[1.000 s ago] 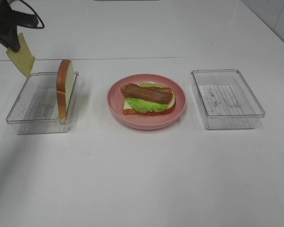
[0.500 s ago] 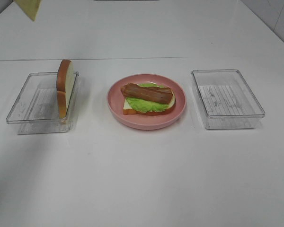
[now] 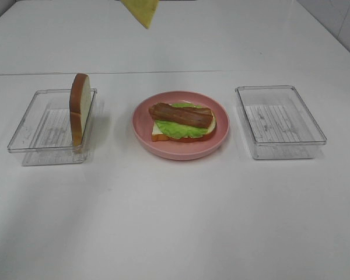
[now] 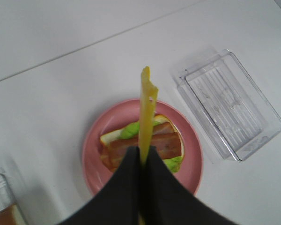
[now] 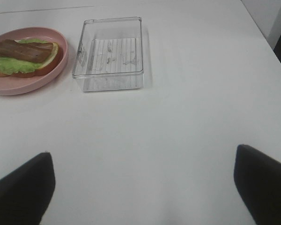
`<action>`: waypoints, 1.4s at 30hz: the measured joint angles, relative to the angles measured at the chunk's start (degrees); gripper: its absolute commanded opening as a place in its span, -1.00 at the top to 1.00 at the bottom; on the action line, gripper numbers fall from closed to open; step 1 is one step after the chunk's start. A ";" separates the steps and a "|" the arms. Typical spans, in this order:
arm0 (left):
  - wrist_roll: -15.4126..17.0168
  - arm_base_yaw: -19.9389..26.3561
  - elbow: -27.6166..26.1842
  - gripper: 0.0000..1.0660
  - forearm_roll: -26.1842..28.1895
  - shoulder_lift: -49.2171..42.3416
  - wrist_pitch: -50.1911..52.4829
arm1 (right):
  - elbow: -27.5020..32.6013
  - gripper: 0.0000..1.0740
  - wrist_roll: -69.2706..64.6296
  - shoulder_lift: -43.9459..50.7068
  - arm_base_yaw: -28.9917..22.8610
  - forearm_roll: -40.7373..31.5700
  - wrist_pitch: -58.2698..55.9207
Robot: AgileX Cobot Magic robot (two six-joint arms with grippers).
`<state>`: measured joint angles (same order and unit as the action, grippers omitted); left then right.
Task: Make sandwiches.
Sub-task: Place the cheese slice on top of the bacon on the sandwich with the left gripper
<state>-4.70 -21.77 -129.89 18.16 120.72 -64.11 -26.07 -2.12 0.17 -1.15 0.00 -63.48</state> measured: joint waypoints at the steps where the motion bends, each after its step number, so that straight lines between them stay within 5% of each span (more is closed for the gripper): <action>1: 0.00 0.00 0.00 1.00 0.00 0.00 0.00 | 0.00 -0.83 0.00 0.00 0.00 0.00 0.00; 11: 2.98 -6.13 0.00 1.00 1.26 10.31 2.81 | 0.00 -0.83 0.00 0.00 0.00 0.00 0.00; 30: 2.86 -6.65 0.00 1.00 12.66 20.51 4.76 | 0.00 -0.83 0.00 0.00 0.00 0.00 0.00; 42: 2.52 -6.65 0.00 1.00 9.97 22.46 5.73 | 0.00 -0.83 0.00 0.00 0.00 0.00 0.00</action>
<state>-2.18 -28.42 -129.89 28.13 143.18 -58.38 -26.07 -2.12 0.17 -1.15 0.00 -63.48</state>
